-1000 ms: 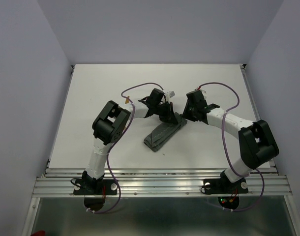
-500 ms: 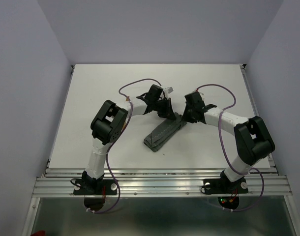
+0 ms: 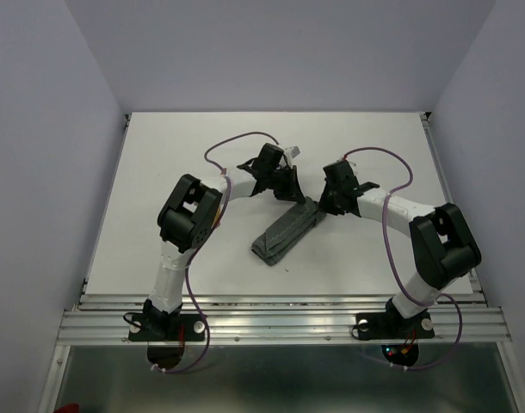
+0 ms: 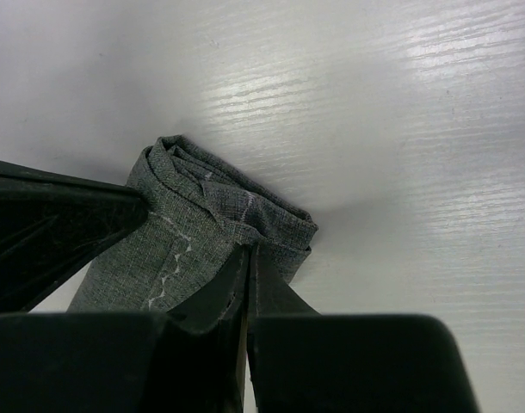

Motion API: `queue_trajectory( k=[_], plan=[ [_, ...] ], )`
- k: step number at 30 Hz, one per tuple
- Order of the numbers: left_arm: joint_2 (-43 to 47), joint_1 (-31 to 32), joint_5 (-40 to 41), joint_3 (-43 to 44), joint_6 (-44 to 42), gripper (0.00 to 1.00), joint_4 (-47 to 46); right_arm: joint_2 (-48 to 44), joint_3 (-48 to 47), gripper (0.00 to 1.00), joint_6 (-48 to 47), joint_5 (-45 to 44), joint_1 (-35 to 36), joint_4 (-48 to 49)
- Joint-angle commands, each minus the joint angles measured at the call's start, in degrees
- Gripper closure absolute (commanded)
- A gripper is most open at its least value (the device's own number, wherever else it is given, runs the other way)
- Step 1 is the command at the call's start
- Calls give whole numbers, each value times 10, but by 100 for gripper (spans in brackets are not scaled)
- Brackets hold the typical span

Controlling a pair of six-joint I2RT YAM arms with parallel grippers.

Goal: Fold the napkin into a case and place the utensils inside
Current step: Stuff the top corner of the smaller-rectangle-folded napkin into the folded napkin.

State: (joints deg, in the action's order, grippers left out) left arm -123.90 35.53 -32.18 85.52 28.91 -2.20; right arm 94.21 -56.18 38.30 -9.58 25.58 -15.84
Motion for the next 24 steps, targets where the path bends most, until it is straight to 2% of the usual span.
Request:
queue_trajectory(
  k=[1,24],
  plan=[
    [1,4,8,17,-15,100,5,-13,-3,99,-3,12,3,24],
    [-41,31,-42,33,-18,100,4,-9,-24,99,1,17,13,27]
  ],
)
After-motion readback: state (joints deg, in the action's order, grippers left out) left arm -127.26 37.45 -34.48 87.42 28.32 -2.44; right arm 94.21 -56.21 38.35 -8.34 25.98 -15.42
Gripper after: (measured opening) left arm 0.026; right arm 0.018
